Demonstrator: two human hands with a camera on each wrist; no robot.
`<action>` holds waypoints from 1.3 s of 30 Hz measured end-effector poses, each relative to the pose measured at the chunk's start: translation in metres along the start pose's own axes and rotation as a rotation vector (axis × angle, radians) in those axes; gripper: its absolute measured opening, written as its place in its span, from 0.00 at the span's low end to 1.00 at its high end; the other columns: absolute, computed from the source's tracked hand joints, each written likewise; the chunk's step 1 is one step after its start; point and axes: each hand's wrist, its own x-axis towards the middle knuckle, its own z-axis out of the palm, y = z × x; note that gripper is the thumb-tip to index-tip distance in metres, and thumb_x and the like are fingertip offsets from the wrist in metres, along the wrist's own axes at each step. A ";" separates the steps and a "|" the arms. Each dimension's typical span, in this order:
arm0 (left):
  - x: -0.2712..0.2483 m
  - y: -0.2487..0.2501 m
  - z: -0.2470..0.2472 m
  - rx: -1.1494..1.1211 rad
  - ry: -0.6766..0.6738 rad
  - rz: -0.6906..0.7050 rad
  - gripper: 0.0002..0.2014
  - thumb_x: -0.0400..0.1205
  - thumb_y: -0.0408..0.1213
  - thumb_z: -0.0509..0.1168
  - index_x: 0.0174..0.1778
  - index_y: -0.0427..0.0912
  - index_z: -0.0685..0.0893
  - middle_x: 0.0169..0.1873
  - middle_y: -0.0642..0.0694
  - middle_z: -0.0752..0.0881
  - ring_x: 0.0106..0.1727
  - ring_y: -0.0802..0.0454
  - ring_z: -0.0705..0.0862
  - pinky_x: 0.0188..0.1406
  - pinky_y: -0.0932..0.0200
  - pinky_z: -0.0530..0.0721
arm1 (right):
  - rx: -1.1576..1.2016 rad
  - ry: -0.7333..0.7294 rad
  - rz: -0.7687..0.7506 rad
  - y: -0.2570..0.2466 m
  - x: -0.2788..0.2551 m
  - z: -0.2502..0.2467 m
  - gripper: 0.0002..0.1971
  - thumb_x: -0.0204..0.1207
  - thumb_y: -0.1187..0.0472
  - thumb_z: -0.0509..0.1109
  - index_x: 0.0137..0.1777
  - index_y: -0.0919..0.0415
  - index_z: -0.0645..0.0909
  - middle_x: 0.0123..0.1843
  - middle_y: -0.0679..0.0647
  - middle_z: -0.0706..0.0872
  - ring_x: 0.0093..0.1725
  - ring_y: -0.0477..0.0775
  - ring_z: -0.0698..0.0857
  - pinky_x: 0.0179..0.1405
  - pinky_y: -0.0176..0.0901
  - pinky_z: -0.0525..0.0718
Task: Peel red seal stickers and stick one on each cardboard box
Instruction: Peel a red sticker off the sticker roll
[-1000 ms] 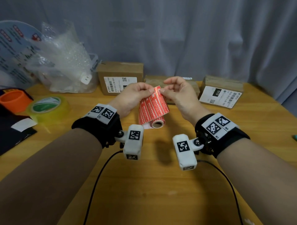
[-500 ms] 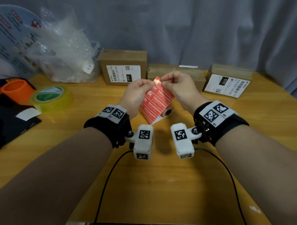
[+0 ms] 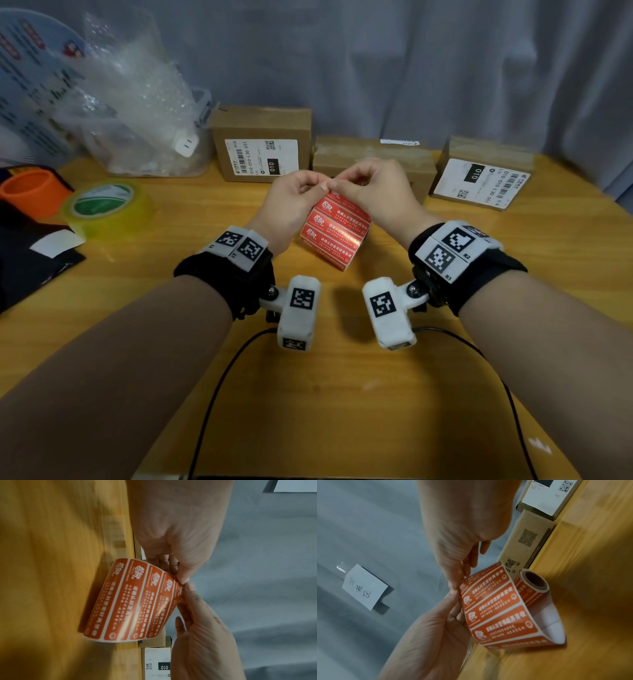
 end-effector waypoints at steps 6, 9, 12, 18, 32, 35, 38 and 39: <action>0.000 0.001 0.003 0.143 0.017 0.046 0.09 0.83 0.38 0.64 0.54 0.37 0.83 0.41 0.45 0.87 0.39 0.53 0.87 0.38 0.62 0.85 | 0.077 -0.054 0.073 0.001 0.000 -0.003 0.09 0.74 0.53 0.73 0.42 0.59 0.86 0.41 0.52 0.89 0.42 0.48 0.89 0.41 0.39 0.87; 0.000 0.005 0.002 0.173 0.016 0.053 0.09 0.83 0.38 0.64 0.54 0.38 0.83 0.41 0.46 0.86 0.37 0.56 0.86 0.36 0.66 0.85 | 0.141 -0.053 0.093 0.002 0.000 -0.003 0.08 0.74 0.54 0.73 0.39 0.58 0.86 0.41 0.53 0.89 0.42 0.50 0.89 0.41 0.39 0.85; 0.000 0.008 0.002 0.169 0.023 0.021 0.09 0.82 0.39 0.64 0.53 0.39 0.83 0.38 0.48 0.87 0.35 0.58 0.87 0.33 0.68 0.83 | 0.194 -0.049 0.121 0.003 0.003 -0.004 0.08 0.74 0.55 0.73 0.36 0.57 0.85 0.41 0.53 0.89 0.43 0.52 0.89 0.45 0.43 0.86; 0.002 0.009 0.002 0.186 0.067 -0.056 0.08 0.82 0.41 0.65 0.51 0.41 0.82 0.38 0.49 0.87 0.37 0.57 0.86 0.32 0.67 0.80 | 0.229 0.077 0.165 0.008 0.007 -0.005 0.11 0.74 0.59 0.72 0.31 0.54 0.81 0.38 0.49 0.87 0.45 0.48 0.86 0.46 0.40 0.84; 0.012 0.002 -0.010 0.112 0.223 -0.191 0.08 0.83 0.38 0.64 0.44 0.38 0.85 0.34 0.50 0.87 0.25 0.66 0.84 0.15 0.79 0.73 | 0.377 0.331 0.389 0.027 0.003 -0.022 0.11 0.74 0.60 0.72 0.30 0.55 0.79 0.32 0.46 0.81 0.37 0.42 0.78 0.40 0.34 0.76; 0.014 -0.006 -0.011 0.196 0.229 -0.206 0.10 0.82 0.38 0.64 0.36 0.39 0.82 0.33 0.45 0.86 0.32 0.54 0.84 0.29 0.69 0.81 | 0.419 0.399 0.413 0.031 0.002 -0.028 0.10 0.74 0.61 0.71 0.31 0.54 0.79 0.34 0.47 0.82 0.39 0.45 0.78 0.39 0.34 0.75; 0.012 -0.014 -0.012 0.355 0.220 -0.233 0.08 0.81 0.39 0.64 0.40 0.39 0.80 0.38 0.38 0.85 0.38 0.45 0.82 0.39 0.56 0.79 | 0.426 0.427 0.399 0.032 -0.001 -0.036 0.10 0.74 0.61 0.70 0.31 0.55 0.79 0.33 0.48 0.81 0.36 0.44 0.77 0.37 0.33 0.74; 0.012 -0.015 -0.012 0.412 0.211 -0.255 0.09 0.81 0.40 0.64 0.39 0.39 0.80 0.39 0.38 0.85 0.40 0.45 0.82 0.42 0.54 0.80 | 0.419 0.428 0.379 0.031 -0.003 -0.040 0.11 0.74 0.62 0.70 0.30 0.55 0.78 0.32 0.47 0.80 0.35 0.43 0.77 0.36 0.33 0.74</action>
